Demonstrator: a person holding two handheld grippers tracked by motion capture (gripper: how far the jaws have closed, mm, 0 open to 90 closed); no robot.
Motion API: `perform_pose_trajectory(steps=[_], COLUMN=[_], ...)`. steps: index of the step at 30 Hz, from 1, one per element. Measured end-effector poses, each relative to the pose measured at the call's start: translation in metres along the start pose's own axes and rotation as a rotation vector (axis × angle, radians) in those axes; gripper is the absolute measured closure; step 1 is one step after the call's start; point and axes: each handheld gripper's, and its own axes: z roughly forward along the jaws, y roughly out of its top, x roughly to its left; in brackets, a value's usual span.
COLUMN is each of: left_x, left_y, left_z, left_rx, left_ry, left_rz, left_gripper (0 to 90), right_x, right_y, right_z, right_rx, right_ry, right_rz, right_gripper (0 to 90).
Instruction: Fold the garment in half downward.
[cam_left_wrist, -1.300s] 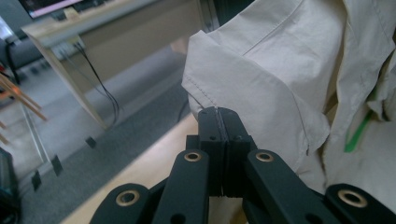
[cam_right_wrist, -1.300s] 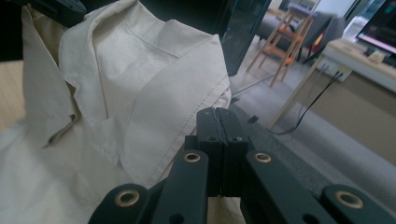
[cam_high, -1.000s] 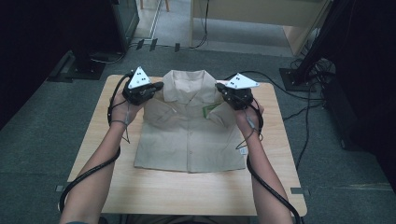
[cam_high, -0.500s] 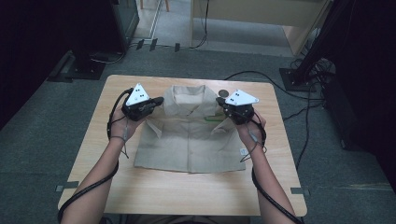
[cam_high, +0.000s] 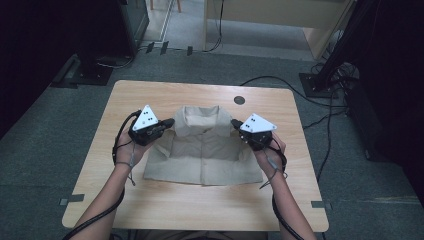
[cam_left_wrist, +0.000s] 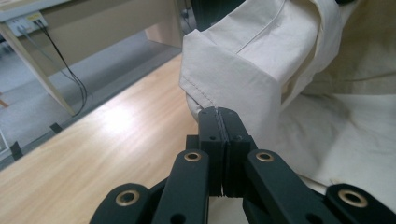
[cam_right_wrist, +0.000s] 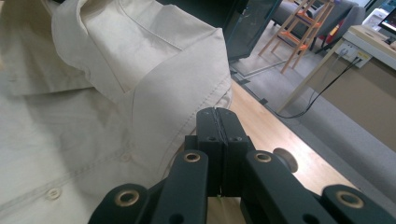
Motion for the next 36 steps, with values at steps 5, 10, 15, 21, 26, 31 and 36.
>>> perform_pose_trajectory(steps=[5,10,15,21,26,31,36], left_x=[-0.012,-0.020,-0.028,-0.036,-0.040,-0.040,-0.045], left_y=[-0.007,-0.016,-0.026,-0.037,-0.046,-0.063,-0.071], left_z=[-0.005,-0.006,-0.004,-0.002,0.003,0.008,0.014], left_rx=[0.017,0.017,0.043,0.059,0.088,0.105,0.133], left_ry=[-0.013,-0.028,-0.043,-0.065,-0.097,-0.133,-0.144], left_rz=[0.007,-0.008,-0.005,-0.014,-0.004,-0.047,-0.035], left_gripper=[89.7,89.7,89.6,89.6,89.6,89.6,89.5], right_x=[0.011,0.019,0.029,0.036,0.043,0.046,0.050], right_y=[-0.008,-0.016,-0.029,-0.043,-0.052,-0.064,-0.078], right_z=[-0.005,-0.009,-0.010,-0.010,-0.010,-0.007,-0.004], right_rx=[0.015,0.020,0.032,0.037,0.042,0.044,0.057], right_ry=[0.000,0.006,0.022,0.043,0.062,0.094,0.126], right_rz=[-0.009,-0.014,-0.008,0.021,0.026,0.058,0.082], right_gripper=[89.6,89.6,89.5,89.5,89.5,89.4,89.3])
